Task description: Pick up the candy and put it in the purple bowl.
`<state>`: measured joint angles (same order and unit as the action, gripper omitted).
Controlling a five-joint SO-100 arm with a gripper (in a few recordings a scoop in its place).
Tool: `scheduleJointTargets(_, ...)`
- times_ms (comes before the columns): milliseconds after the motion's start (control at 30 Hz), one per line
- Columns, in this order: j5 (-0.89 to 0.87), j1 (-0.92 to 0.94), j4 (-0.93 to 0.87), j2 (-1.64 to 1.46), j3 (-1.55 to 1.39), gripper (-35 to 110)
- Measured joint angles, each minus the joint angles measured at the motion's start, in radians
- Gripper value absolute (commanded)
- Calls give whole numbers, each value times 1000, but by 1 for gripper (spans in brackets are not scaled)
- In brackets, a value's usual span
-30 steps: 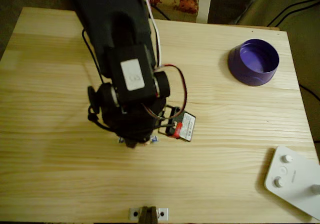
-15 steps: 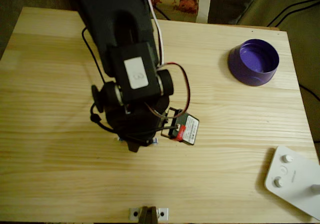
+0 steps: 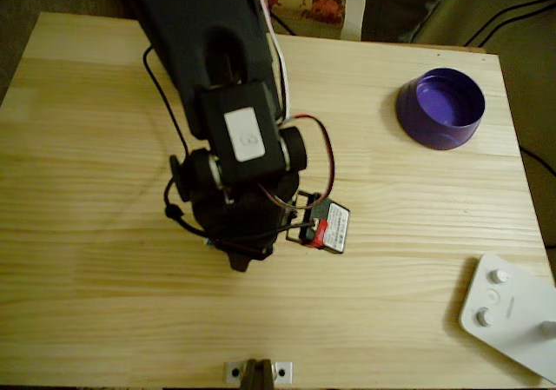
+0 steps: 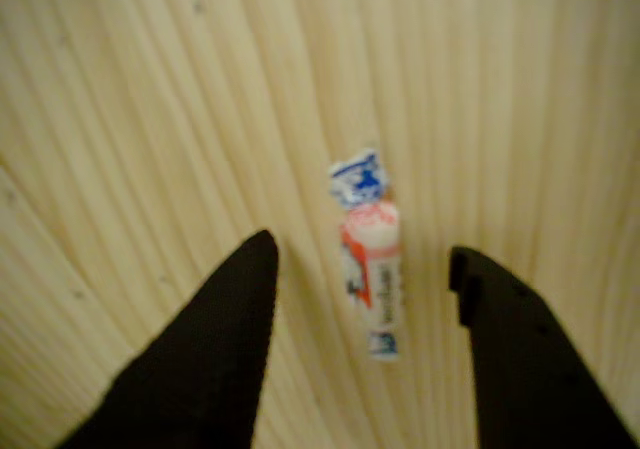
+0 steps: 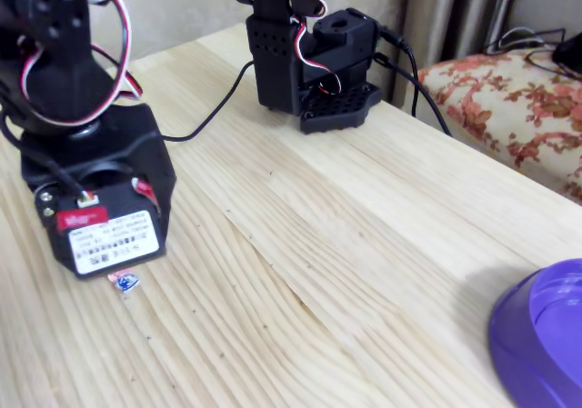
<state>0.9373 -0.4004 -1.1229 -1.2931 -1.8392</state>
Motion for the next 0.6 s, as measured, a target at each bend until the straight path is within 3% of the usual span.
scheduleJointTargets(600, -25, 3, -9, -127, -75, 38)
